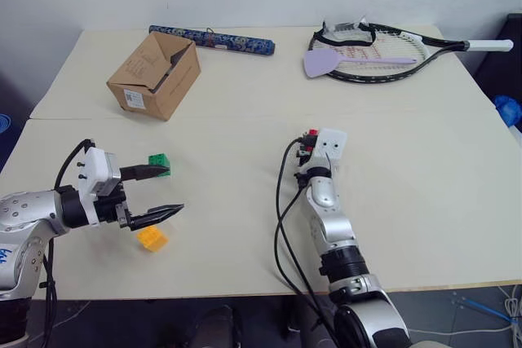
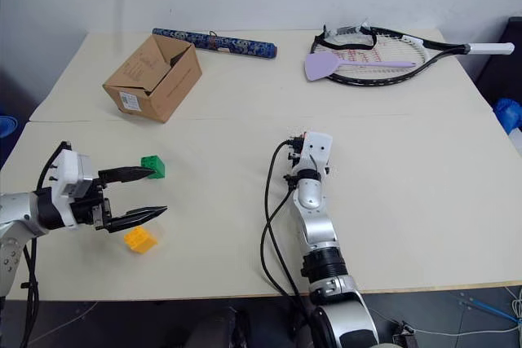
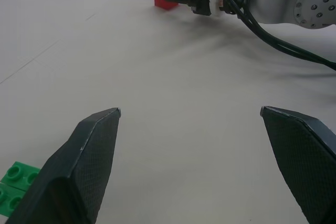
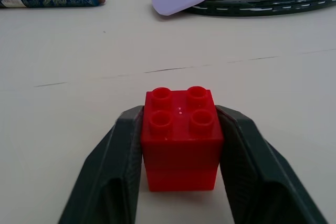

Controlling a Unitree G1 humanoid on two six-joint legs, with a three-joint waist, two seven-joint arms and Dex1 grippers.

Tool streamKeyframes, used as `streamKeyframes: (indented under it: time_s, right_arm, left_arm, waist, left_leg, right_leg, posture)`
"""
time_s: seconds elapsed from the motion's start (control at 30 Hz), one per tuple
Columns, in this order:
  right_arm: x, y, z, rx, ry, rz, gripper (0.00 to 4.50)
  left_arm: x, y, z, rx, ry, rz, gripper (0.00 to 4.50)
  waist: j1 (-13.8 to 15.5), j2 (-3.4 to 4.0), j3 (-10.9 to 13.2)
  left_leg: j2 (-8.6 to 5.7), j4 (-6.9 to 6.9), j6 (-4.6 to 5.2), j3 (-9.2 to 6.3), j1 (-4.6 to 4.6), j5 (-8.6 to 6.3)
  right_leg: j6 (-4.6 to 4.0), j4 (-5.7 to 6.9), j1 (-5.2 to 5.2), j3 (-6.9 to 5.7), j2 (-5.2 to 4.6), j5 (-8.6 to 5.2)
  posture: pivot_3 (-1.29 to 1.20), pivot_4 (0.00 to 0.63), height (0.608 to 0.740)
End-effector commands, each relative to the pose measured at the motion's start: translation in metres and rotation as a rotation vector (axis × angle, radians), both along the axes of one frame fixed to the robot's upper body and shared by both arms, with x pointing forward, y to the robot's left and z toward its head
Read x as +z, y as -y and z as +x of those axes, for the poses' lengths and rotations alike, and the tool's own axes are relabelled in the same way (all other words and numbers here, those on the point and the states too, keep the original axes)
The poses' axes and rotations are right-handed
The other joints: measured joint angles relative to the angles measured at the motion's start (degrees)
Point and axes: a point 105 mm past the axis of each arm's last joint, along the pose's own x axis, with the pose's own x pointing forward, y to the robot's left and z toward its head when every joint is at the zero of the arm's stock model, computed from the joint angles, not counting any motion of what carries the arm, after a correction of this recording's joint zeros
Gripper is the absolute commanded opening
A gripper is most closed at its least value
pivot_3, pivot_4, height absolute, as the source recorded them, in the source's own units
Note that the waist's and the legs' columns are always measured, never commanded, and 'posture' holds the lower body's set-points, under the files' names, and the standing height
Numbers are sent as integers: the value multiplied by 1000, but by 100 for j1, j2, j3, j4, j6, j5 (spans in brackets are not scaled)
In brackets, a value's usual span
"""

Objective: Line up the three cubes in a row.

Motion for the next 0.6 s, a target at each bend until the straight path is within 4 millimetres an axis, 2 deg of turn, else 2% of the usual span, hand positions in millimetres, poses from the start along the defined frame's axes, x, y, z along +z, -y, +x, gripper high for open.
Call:
streamKeyframes:
  time_s: [0.03, 0.13, 0.17, 0.23, 0.3, 0.37, 0.5, 0.6]
  right_arm:
    - [14, -17, -6, 59, 78, 71, 1470]
    - [19, -22, -8, 125, 114, 52, 1470]
    - [30, -26, -11, 270, 171, 38, 1470]
    - [43, -31, -19, 452, 241, 16, 1470]
    - [63, -11, -30, 704, 264, 20, 1470]
    - [74, -5, -52, 974, 270, -66, 1470]
    - [58, 7, -93, 1379, 213, -350, 1470]
    - [35, 20, -104, 1527, 150, -529, 1470]
  left_arm:
    - [10, 0, -3, -4, 38, 8, 4500]
    - [8, 3, -2, -10, 37, 3, 4500]
    - [8, 5, -1, -14, 40, -8, 4500]
    - [9, 7, 0, -19, 44, -22, 4500]
    - [13, 8, 3, -10, 34, -93, 4500]
    - [10, 8, 3, -32, 14, -95, 4500]
    - [1, 12, 2, -109, 13, -22, 4500]
    - [-3, 16, 1, -172, 21, 17, 4500]
  waist:
    - [0, 0, 0]
    - [0, 0, 0]
    - [2, 0, 0]
    - [8, 0, 0]
    - [48, 1, 1]
    - [150, -1, 0]
    - [164, -6, -3]
    - [147, -6, -3]
  left_leg:
    - [0, 0, 0, 0, 0, 0]
    - [0, 0, 0, 0, 0, 0]
    - [0, 0, 0, 0, 0, 0]
    - [0, -1, 1, -1, 0, 0]
    - [-1, 3, 6, -2, -1, -3]
    - [-2, 15, 17, -8, -7, -6]
    - [-1, 27, 28, -14, -8, -16]
    - [2, 20, 23, -6, -1, -17]
  right_leg:
    - [0, 0, 0, 0, 0, 0]
    - [0, 0, 0, 2, 0, 0]
    - [0, 0, 0, 2, 0, 0]
    - [0, -1, 0, 2, 1, 0]
    - [1, -4, 3, 8, 1, 0]
    - [3, -5, 6, 16, -1, 2]
    - [5, -13, 14, 16, 1, 3]
    - [5, -12, 14, 16, 9, 3]
  posture:
    - [0, 150, 740]
    - [0, 150, 740]
    - [0, 150, 740]
    - [0, 150, 740]
    - [0, 150, 740]
    - [0, 150, 740]
    - [0, 150, 740]
    - [0, 150, 740]
